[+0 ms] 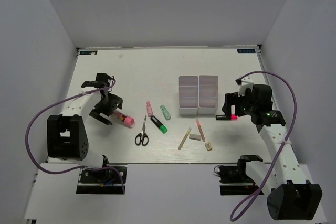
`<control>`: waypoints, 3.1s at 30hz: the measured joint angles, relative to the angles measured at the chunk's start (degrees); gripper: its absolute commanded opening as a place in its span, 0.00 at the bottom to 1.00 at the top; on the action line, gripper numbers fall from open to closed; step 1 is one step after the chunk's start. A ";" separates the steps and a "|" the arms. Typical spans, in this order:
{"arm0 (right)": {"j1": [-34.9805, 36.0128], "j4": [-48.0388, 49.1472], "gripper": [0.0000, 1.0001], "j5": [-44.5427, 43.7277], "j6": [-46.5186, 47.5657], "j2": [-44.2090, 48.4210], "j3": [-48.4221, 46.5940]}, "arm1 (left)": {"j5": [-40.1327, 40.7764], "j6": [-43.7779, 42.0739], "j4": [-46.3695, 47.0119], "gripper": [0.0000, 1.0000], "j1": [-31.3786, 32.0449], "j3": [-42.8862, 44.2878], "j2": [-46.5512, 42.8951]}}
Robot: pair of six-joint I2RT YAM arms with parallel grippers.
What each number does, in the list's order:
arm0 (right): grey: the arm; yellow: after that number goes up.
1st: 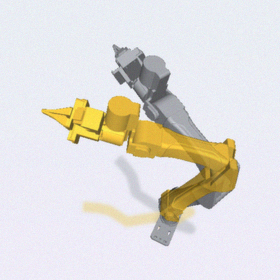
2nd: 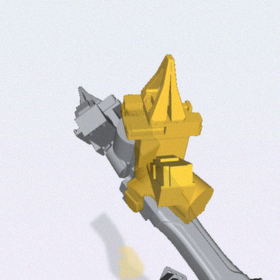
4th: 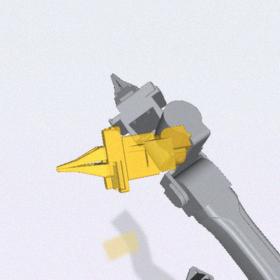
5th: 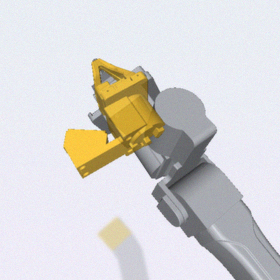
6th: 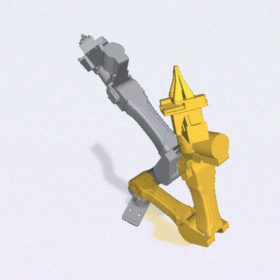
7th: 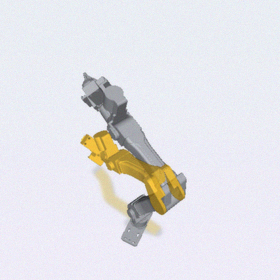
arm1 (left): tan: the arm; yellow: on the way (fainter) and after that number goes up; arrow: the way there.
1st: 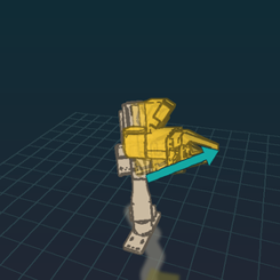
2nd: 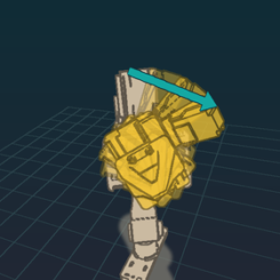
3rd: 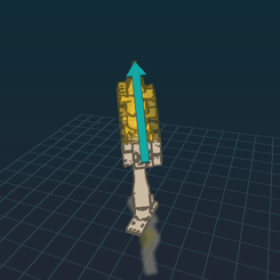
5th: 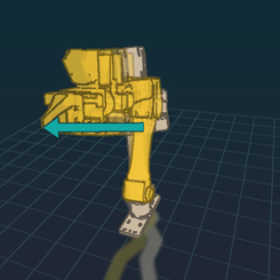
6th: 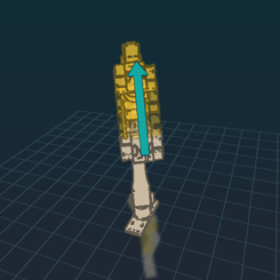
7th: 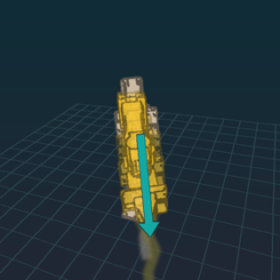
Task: Sort the stationery into containers
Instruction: Pick up the stationery from the center of the board, then place the stationery in the storage box.
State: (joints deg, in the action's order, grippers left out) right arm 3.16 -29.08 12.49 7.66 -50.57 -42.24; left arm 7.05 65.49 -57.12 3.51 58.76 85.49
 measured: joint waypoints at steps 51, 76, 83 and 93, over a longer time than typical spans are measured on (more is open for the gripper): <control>-0.04 -0.92 0.84 1.07 3.04 -1.44 0.00 | -18.95 -31.08 5.86 0.00 13.66 46.05 17.42; -0.04 -0.90 0.85 1.55 3.15 -1.99 0.00 | 20.50 -66.55 43.71 0.00 46.77 43.25 25.53; -0.04 -0.90 0.85 1.25 3.23 -1.97 0.00 | 18.29 -56.39 46.25 0.00 44.22 40.15 25.59; -0.04 -0.87 0.85 0.92 3.28 -1.99 0.00 | 14.34 -48.63 50.51 0.00 41.83 33.44 25.40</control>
State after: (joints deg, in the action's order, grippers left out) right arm 3.11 -29.95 13.41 10.94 -52.56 -42.24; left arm 21.39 16.86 -6.61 45.34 92.20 110.89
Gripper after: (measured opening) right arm 0.853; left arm 0.634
